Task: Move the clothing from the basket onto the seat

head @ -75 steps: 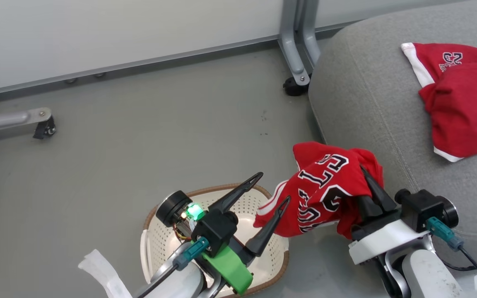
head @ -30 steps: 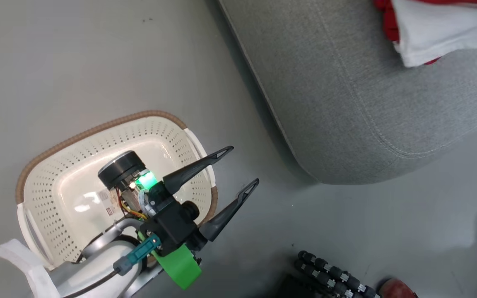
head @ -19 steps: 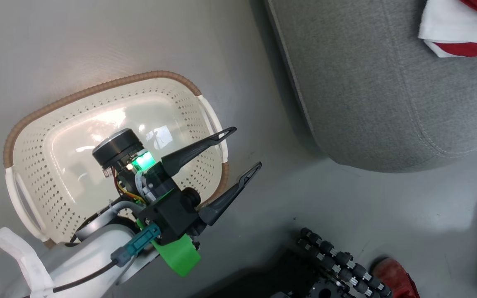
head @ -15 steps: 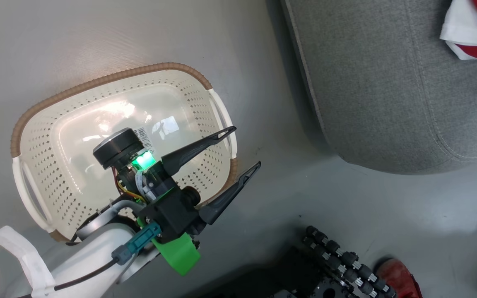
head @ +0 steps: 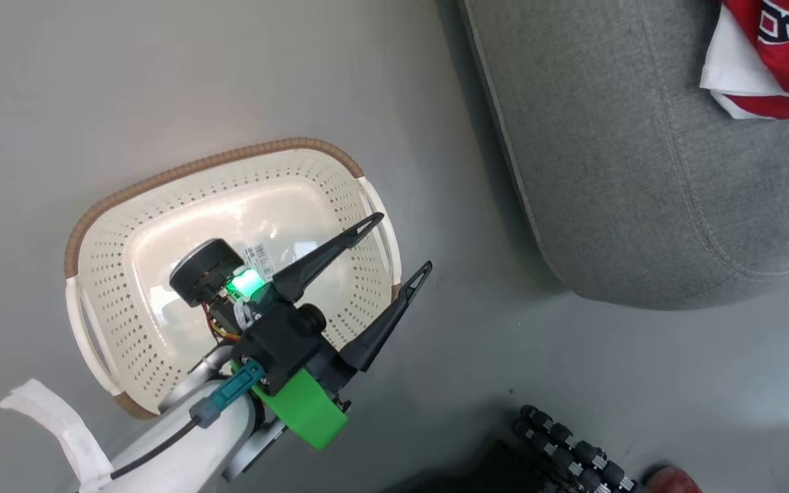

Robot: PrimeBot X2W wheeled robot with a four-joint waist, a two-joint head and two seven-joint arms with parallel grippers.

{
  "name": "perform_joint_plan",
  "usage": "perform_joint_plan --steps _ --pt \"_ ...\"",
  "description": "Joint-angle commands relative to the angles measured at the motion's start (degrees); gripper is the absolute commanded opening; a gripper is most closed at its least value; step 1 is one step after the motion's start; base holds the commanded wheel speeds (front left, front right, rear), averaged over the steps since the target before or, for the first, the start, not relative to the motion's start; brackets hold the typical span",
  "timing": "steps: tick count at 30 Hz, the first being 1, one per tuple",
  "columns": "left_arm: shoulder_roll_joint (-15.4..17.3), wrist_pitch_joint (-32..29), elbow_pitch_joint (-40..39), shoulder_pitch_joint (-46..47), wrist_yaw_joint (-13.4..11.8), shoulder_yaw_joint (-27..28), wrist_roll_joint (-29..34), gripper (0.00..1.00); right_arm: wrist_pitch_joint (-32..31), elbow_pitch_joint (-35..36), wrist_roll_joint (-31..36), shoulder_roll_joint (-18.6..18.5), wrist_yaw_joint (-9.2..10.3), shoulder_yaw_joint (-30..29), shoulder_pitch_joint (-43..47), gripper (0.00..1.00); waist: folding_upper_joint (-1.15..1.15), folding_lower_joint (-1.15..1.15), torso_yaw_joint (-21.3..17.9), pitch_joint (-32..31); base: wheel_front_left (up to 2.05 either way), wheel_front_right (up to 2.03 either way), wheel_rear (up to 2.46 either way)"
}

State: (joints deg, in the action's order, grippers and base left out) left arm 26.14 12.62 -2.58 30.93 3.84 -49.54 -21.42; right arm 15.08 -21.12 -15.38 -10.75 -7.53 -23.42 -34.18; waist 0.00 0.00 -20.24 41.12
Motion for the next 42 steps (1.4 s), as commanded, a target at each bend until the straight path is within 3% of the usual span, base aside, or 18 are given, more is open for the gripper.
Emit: perform_joint_plan --steps 1,6,13,21,31,42 --pt "-0.7 0.7 0.9 -1.3 -0.5 0.2 -0.6 1.0 0.1 1.6 0.7 0.7 0.09 1.0 2.8 1.0 0.0 0.0 0.5 -4.8 0.0 0.0 0.0" --pt "-3.8 1.8 5.0 -4.2 0.6 -0.2 -4.4 1.0 0.1 6.7 2.5 3.8 0.1 4.3 10.9 1.0 0.0 0.0 2.6 -11.2 0.0 0.0 0.0" --pt "-8.9 2.6 9.8 -8.9 1.2 3.0 -8.3 1.0 0.1 8.5 3.2 6.7 0.1 12.4 19.1 1.0 0.0 0.0 7.9 -19.6 0.0 0.0 0.0" --pt "-15.0 2.5 8.9 -18.7 -2.4 17.3 -3.0 1.0 0.1 9.8 4.4 7.5 0.1 21.0 24.9 1.0 0.0 0.0 15.0 -28.5 0.0 0.0 0.0" --pt "-18.3 2.5 8.6 -29.5 -4.2 33.8 5.1 1.0 0.1 12.9 6.9 6.7 0.1 25.5 29.7 1.0 0.0 0.0 19.5 -36.2 0.0 0.0 0.0" --pt "-21.5 2.5 3.7 -39.3 -0.2 45.3 10.2 1.0 0.1 15.7 7.6 6.1 0.1 25.6 37.3 1.0 0.0 0.0 21.4 -42.4 0.0 0.0 0.0"
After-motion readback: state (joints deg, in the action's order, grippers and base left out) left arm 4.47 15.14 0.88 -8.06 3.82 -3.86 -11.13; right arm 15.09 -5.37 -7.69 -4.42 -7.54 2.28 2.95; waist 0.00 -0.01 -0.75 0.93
